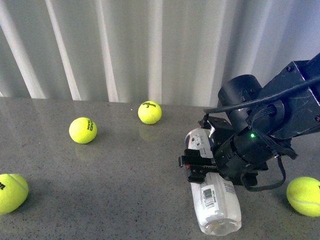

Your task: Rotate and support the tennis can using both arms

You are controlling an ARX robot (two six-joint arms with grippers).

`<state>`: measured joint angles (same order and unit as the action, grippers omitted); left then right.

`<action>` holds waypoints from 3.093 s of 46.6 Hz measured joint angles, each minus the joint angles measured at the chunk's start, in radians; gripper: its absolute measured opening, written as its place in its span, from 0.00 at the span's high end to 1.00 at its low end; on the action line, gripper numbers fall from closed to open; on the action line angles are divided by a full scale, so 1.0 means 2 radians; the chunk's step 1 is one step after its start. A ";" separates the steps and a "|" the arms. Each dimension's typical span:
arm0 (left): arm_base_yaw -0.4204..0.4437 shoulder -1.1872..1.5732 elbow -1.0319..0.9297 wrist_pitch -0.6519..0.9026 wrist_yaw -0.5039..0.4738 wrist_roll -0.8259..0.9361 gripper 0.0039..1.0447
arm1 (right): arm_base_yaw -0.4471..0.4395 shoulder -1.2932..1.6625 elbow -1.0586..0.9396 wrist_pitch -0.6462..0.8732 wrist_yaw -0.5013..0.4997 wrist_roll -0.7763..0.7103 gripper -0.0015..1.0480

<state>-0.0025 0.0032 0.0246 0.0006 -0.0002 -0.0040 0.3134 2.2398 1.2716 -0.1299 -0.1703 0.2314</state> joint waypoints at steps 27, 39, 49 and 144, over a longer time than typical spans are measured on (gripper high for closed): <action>0.000 0.000 0.000 0.000 0.000 0.000 0.06 | 0.031 -0.101 -0.101 0.153 0.010 -0.652 0.76; 0.000 0.000 0.000 0.000 0.000 0.000 0.06 | 0.063 -0.058 -0.079 0.152 0.012 -0.832 0.78; 0.000 0.000 0.000 0.000 0.000 0.000 0.06 | 0.080 -0.007 -0.035 0.154 0.025 -0.834 0.78; 0.000 0.000 0.000 0.000 0.000 0.000 0.06 | 0.005 -0.319 -0.190 0.191 0.129 -0.074 0.07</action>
<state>-0.0025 0.0032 0.0246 0.0006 -0.0002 -0.0040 0.3233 1.6020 0.8921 0.2512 0.0879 0.0826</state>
